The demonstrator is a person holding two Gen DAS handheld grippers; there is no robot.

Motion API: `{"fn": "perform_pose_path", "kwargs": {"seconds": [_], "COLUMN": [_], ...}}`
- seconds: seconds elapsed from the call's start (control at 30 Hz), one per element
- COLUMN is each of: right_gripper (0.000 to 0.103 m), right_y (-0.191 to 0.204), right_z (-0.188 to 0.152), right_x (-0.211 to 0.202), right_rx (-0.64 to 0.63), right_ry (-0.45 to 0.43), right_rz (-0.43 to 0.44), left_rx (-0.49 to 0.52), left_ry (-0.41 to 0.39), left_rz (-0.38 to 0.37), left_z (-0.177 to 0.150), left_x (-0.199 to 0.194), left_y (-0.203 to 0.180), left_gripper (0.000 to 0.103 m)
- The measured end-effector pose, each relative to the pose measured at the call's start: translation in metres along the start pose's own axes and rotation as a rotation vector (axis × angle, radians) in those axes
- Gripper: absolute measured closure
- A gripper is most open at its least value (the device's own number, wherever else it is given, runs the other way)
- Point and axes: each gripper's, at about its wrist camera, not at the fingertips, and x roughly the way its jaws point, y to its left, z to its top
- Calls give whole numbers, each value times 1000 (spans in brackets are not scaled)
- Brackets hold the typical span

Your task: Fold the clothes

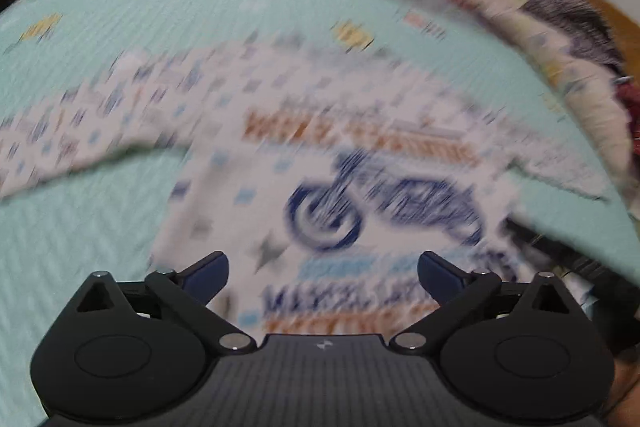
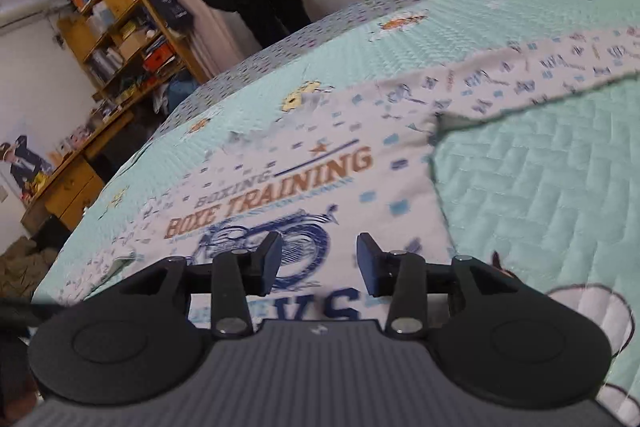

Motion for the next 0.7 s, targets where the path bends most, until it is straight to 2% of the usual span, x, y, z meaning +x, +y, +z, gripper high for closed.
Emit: {"fn": "perform_pose_path", "kwargs": {"seconds": [0.13,0.2,0.3,0.4,0.53,0.63,0.7], "right_gripper": [58,57,56,55,53,53,53], "right_y": [-15,-17,-25,-29,-32,-35,-35], "right_z": [-17,-20,-19,-19,-20,-20,-20], "right_x": [3,1,1,1,1,1,0], "right_rx": [-1,4,45,61,77,92,95], "right_ry": [-66,-89,-95,-103,-108,-112,-113], "right_rz": [44,68,113,137,168,184,193], "left_rx": [-61,-68,-34,-84,-33,-10,-67], "left_ry": [150,129,135,120,36,51,101], "left_rz": [-11,-16,71,127,89,51,78], "left_z": [4,1,-2,2,24,41,39], "left_x": [47,49,46,34,17,34,55], "left_y": [14,17,13,13,-10,-20,-8], "left_gripper": [2,1,3,14,11,8,8]}}
